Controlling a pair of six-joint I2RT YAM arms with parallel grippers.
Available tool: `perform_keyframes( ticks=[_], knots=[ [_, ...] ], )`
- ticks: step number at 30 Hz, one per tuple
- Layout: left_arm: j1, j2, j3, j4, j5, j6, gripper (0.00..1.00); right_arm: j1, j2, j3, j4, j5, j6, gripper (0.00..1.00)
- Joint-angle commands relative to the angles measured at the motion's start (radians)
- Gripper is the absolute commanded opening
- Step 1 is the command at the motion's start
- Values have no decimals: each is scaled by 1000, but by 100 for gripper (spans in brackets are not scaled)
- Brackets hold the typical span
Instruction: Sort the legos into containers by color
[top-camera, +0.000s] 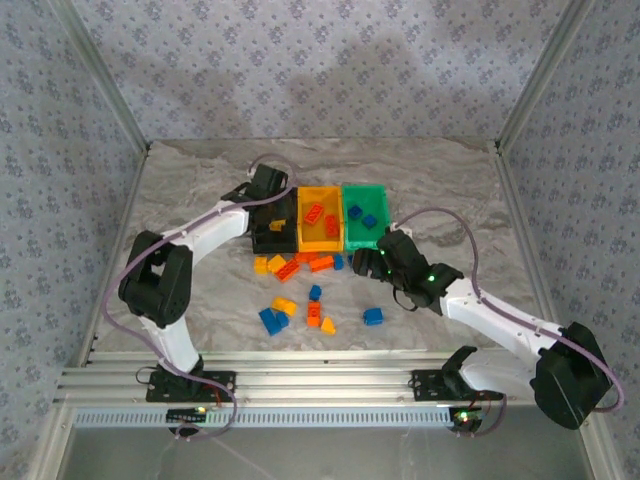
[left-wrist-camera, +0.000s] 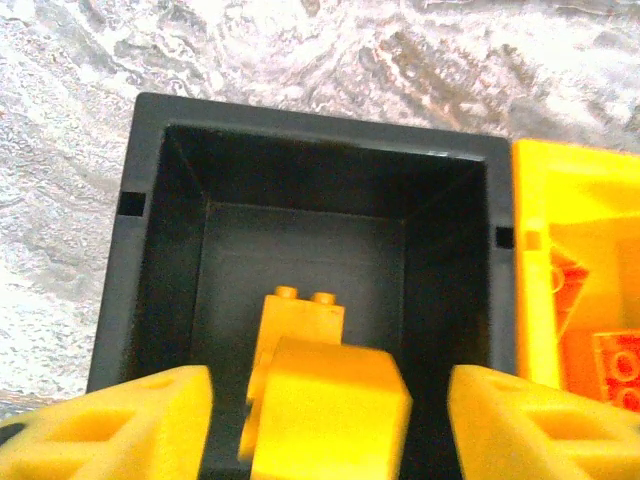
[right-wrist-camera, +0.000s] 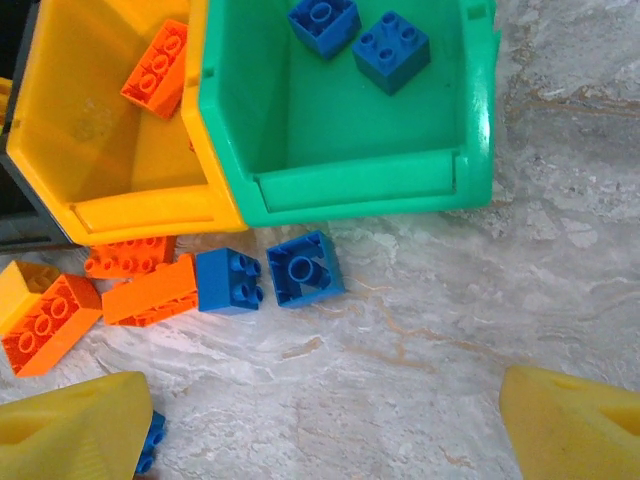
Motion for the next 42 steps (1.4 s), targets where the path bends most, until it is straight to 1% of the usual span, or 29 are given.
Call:
perform_keyframes(
  ticks=[1,3,6,9,12,16,21,24,28,32,34,37,39,42],
  knots=[
    [-22,-90,35,6,27,8,77,-7,-18,-14,-56,-29,18,92],
    [-32,-139,21,11,32,10,87,-7,-15,-20,-66,-45,13,93],
    [-41,-210,-1,3,66,4,92,-5,-3,-24,-91,-73,12,93],
    [-73,-320,-76,11,80,-2,99,7,18,-34,-144,-100,22,93],
    [-120,-444,-196,35,94,-27,100,32,41,-56,-179,-137,33,93],
    [-179,-595,-362,31,77,-76,100,96,87,-74,-209,-187,41,92],
    [-196,-773,-563,-11,75,-169,100,181,153,-83,-214,-197,65,88],
    [-196,-847,-643,-46,61,-207,100,208,196,-83,-191,-194,71,83],
    [-195,-922,-712,-78,43,-252,100,226,235,-76,-179,-169,70,74],
    [-195,-953,-747,-93,32,-271,100,229,233,-76,-177,-150,71,57],
    [-196,-955,-752,-98,32,-276,100,229,216,-72,-182,-140,70,49],
    [-195,-954,-753,-98,30,-277,100,228,168,-59,-214,-117,68,39],
    [-196,-955,-751,-99,25,-274,100,225,122,-38,-252,-112,49,35],
    [-195,-961,-747,-101,14,-267,100,180,58,27,-292,-79,-11,33]
  ],
)
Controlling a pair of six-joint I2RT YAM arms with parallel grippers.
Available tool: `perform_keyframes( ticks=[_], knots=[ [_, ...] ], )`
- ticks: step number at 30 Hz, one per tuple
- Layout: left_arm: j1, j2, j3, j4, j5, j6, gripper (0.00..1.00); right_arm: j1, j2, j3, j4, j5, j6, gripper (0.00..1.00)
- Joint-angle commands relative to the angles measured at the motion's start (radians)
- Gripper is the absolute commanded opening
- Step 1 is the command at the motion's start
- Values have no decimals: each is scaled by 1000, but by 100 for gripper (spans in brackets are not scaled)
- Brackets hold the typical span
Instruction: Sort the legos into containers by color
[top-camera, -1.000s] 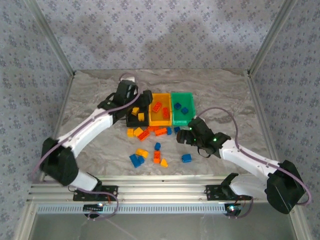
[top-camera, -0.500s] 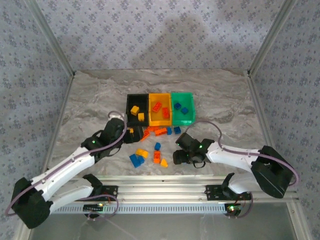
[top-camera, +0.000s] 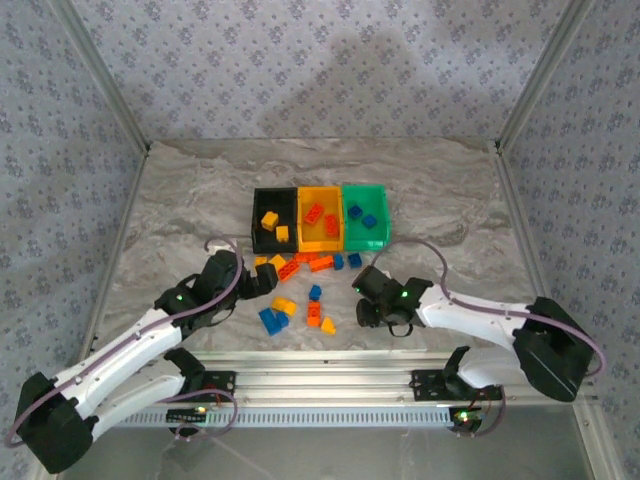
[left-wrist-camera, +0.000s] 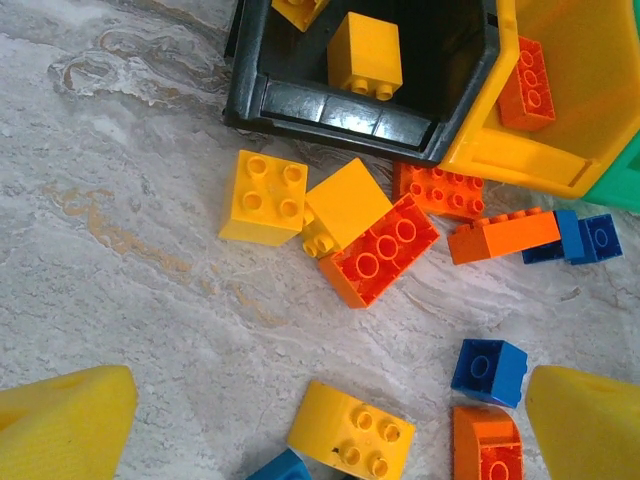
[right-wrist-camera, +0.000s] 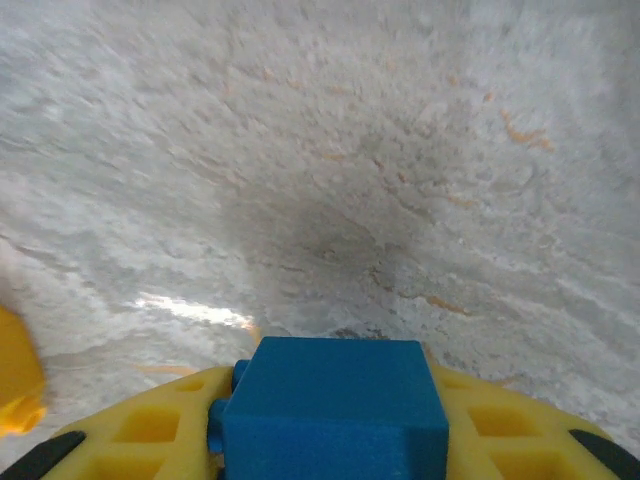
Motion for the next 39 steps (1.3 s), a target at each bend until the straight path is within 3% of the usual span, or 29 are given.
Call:
perform_keyframes(
  ticks=[1,7,20,23,25,27,30,39],
  knots=[
    [-1,-18,5,-20,-30,-4,100,-60,-76,110,-61,45,-80,33],
    [-2,-19,10,-29,-39,-5,100,-245,-18,305,14,26,-173,32],
    [0,-13,17,-80,-29,8,100,-415,494,715,89,97,-220,35],
    [0,-10,19,-89,-29,18,100,-422,571,776,82,101,-219,43],
    [0,-7,20,-93,-30,25,100,-427,609,813,78,97,-220,53],
    [0,1,22,-96,-25,35,100,-430,619,831,83,97,-219,67],
    [0,19,38,-109,-14,54,100,-427,586,824,105,98,-233,77],
    [-3,67,78,-127,60,111,100,-338,297,576,169,92,-209,86]
  ],
)
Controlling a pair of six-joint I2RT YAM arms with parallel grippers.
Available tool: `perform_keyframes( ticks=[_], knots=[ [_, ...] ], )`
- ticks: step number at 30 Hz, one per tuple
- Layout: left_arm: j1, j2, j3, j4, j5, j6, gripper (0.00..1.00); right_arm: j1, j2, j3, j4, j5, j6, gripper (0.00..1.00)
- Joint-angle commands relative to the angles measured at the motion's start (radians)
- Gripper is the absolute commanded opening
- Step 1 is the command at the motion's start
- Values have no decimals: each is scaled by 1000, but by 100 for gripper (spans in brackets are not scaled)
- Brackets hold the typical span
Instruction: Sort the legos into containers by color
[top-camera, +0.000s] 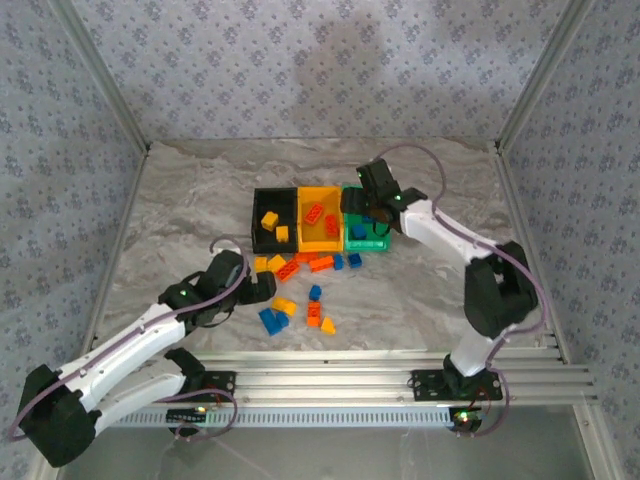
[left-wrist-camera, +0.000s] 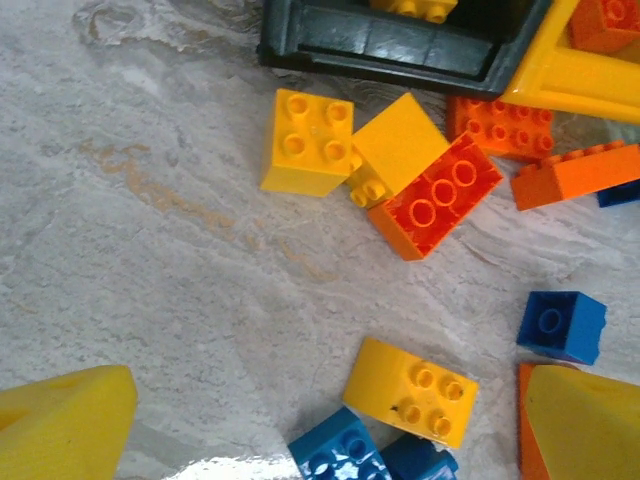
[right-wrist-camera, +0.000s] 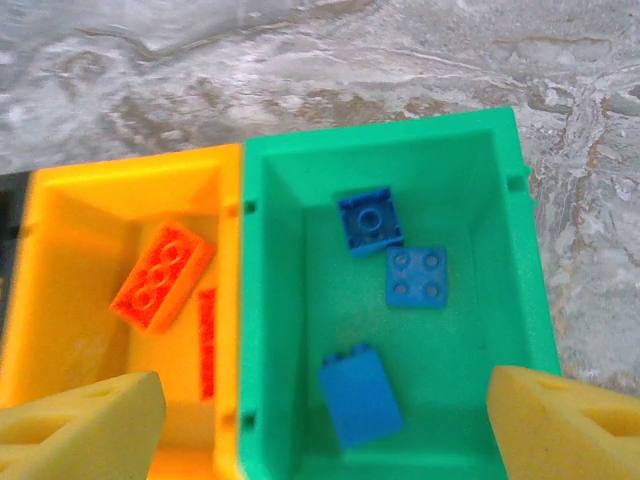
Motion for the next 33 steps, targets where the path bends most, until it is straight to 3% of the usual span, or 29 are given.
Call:
perform_keyframes(
  ticks=[1,8,12,17,20,33],
  knots=[
    [-7,28,52,-37,52,39,99,56,-141,-130,25,11,20,87],
    [-137,162,74,-93,27,14,91,107,-334,-361,48,15,74,87],
    [-138,182,73,-46,-29,26,87,119,-399,-433,58,16,82,87],
    [-29,247,103,34,-48,118,73,126,-437,-480,66,24,94,87],
    [34,305,115,124,-62,174,70,126,-446,-491,71,27,101,87],
    [101,556,177,387,-154,264,63,119,-475,-517,70,28,106,87]
  ],
)
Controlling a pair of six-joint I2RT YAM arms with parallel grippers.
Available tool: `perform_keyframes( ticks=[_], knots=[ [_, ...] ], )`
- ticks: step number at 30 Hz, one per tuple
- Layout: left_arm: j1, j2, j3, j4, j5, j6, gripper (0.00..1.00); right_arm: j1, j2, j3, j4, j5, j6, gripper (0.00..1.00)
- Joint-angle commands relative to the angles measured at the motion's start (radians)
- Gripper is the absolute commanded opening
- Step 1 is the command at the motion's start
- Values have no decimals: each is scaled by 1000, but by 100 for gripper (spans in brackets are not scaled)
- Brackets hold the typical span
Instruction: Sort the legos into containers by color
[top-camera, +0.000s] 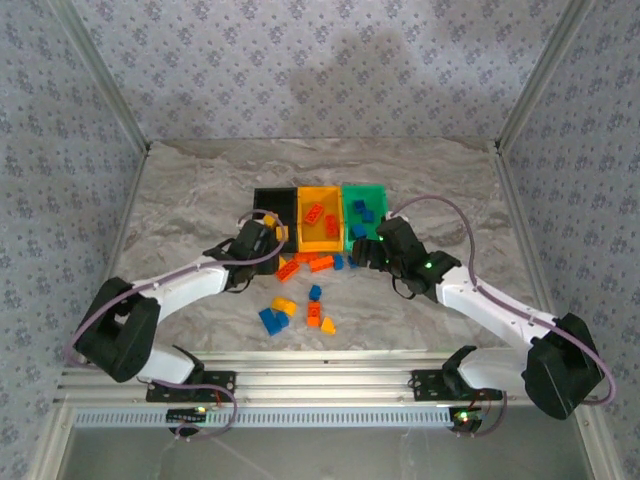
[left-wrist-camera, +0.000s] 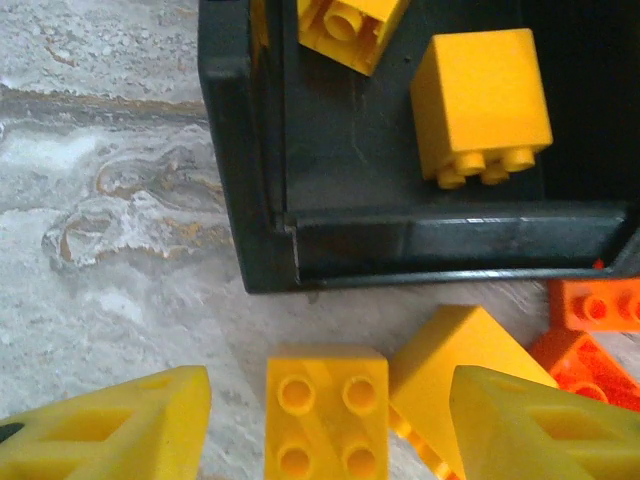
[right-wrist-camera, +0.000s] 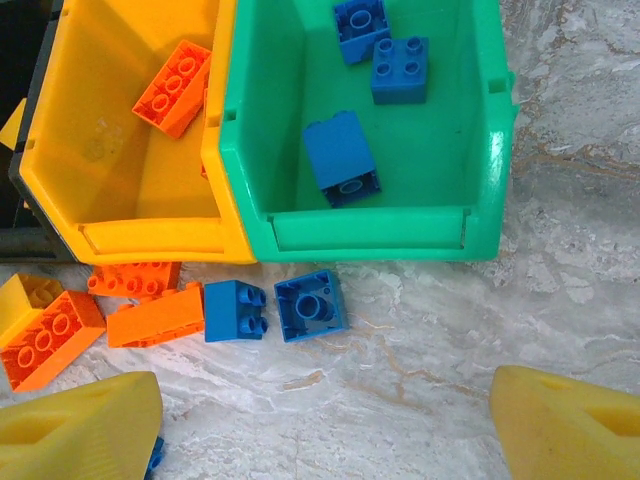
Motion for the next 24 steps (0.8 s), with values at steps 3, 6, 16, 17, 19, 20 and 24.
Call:
perform_keyframes(
  ticks=[3,6,16,17,19,20,24],
  knots=[
    [0,39,8,81,-39,26,60,-8,-31,-27,5,19,21,87],
    [-1,46,-11,89,-33,19,58,-15,-39,-28,4,17,21,87],
    [-3,-6,-77,17,-44,-38,45,-25,-42,-34,8,10,23,87],
    [-2,-12,-83,-1,-59,-47,43,-24,-44,-35,10,8,23,87],
    [-2,-30,-96,-27,-80,-60,39,-24,-47,-37,10,8,23,87],
    [-2,-44,-105,-38,-84,-65,37,-24,-48,-38,10,8,23,87],
    [-2,-119,-138,-64,-84,-84,37,-24,-57,-40,7,9,23,87]
  ],
)
